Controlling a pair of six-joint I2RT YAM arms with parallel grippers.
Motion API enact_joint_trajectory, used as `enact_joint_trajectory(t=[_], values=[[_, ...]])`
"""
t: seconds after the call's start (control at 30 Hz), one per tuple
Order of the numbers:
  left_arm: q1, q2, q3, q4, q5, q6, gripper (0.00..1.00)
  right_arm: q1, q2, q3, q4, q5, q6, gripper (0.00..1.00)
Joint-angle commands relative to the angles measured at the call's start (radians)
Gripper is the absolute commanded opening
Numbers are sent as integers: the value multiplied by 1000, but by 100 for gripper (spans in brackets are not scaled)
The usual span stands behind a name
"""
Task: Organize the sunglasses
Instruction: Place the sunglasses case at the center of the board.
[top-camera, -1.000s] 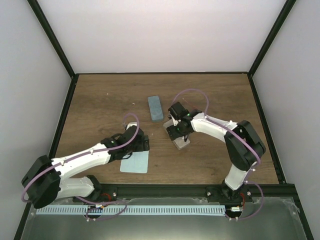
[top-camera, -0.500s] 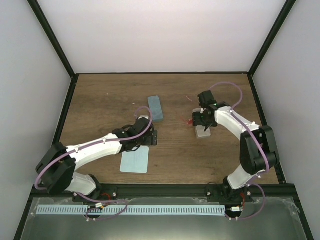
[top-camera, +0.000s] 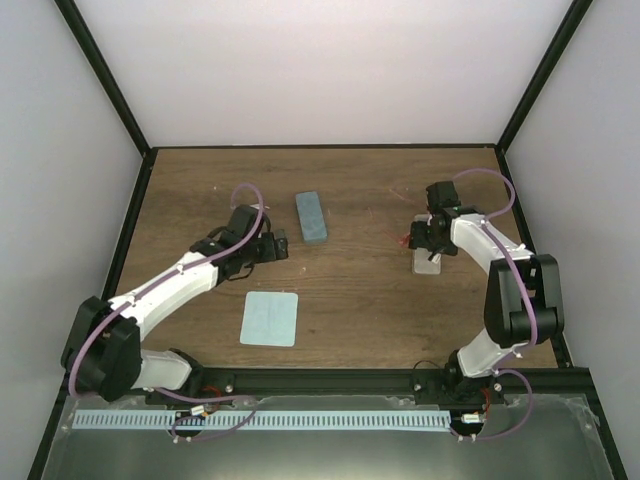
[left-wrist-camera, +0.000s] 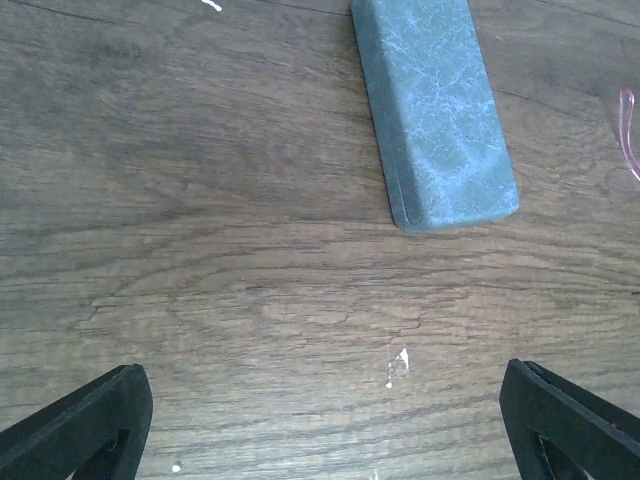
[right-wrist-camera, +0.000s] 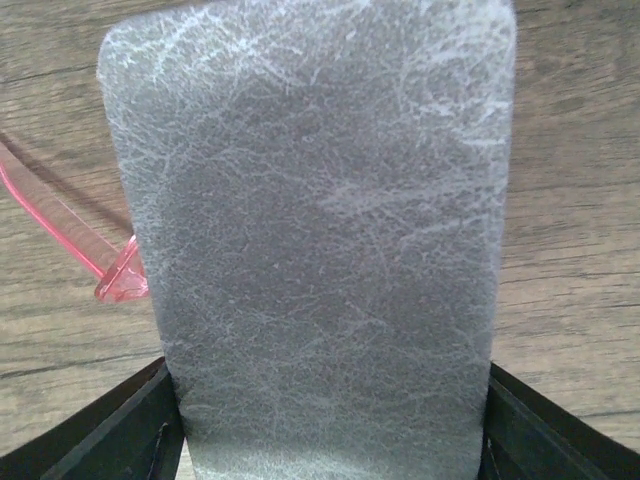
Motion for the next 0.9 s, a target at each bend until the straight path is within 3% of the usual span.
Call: enact_joint_trajectory(t=[0.0, 0.37, 0.67, 0.87], values=[[41, 6, 31, -11, 69, 64, 97, 0, -65, -8, -20, -38, -24, 57], [65, 93, 60, 30, 118, 85, 97, -31, -171, -64, -35, 24, -18, 57], [105, 134, 131, 12, 148, 123, 97, -97, -55, -72, 5, 33, -47, 59], [149, 131, 126, 4, 167, 153, 97, -96, 26, 5, -32, 13, -24, 75]])
